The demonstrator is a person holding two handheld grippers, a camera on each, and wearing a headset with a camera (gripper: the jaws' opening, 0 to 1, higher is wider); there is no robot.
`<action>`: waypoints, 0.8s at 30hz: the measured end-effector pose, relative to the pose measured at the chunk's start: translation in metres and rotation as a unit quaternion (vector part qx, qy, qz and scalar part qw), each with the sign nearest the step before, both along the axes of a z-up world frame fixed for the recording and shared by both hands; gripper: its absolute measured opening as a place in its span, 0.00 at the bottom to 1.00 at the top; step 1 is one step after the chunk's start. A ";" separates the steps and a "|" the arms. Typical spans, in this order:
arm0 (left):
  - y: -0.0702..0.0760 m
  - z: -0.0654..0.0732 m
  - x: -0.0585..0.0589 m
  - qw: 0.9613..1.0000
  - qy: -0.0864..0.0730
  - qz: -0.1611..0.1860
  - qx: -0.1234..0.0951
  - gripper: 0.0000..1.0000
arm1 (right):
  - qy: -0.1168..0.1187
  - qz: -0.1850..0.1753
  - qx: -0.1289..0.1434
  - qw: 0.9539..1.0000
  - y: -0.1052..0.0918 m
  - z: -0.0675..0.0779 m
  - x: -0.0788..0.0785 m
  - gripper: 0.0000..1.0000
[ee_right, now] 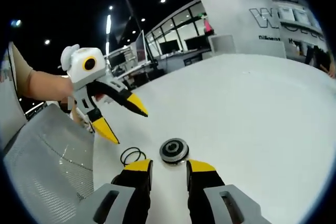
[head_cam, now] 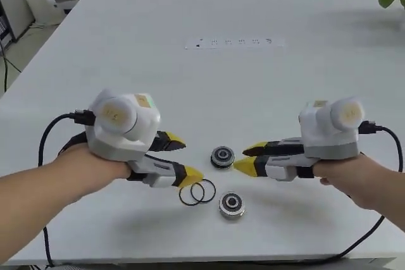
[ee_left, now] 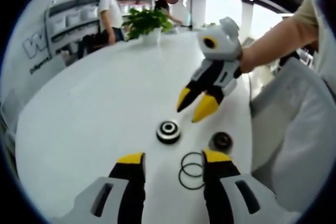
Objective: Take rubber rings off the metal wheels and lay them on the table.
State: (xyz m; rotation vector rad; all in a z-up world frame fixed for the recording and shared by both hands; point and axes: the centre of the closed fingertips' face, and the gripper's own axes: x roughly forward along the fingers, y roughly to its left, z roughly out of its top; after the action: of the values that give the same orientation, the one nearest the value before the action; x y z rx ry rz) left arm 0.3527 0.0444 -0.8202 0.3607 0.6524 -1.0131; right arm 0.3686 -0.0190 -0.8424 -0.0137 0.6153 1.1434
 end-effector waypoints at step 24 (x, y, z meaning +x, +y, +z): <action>-0.032 -0.017 0.024 1.000 0.019 0.005 -0.016 0.32 | -0.033 0.024 -0.022 0.999 0.007 -0.014 0.003 0.27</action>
State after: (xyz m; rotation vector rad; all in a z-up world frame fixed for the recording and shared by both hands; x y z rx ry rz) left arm 0.3769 0.0127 -0.8368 0.3100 0.6701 -1.0224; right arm 0.3715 -0.0122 -0.8562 -0.1038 0.5845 1.1703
